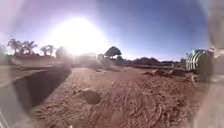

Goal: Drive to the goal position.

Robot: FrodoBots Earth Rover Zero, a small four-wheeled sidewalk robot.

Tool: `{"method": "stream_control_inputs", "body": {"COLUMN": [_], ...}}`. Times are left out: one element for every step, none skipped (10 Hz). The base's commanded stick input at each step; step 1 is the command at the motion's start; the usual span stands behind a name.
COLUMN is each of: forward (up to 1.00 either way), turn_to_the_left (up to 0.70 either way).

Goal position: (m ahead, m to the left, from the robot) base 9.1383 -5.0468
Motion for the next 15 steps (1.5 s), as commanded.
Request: {"method": "stream_control_inputs", "body": {"forward": [0.5, 0.5, 0.5, 0.5, 0.5, 0.5, 0.5, 0.5, 0.5, 0.5, 0.5, 0.5, 0.5, 0.5, 0.5], "turn_to_the_left": [0.0, -0.23, -0.44, -0.29, 0.0, 0.0, 0.0, 0.0, 0.0, 0.0, 0.0, 0.0, 0.0, 0.0, 0.0]}}
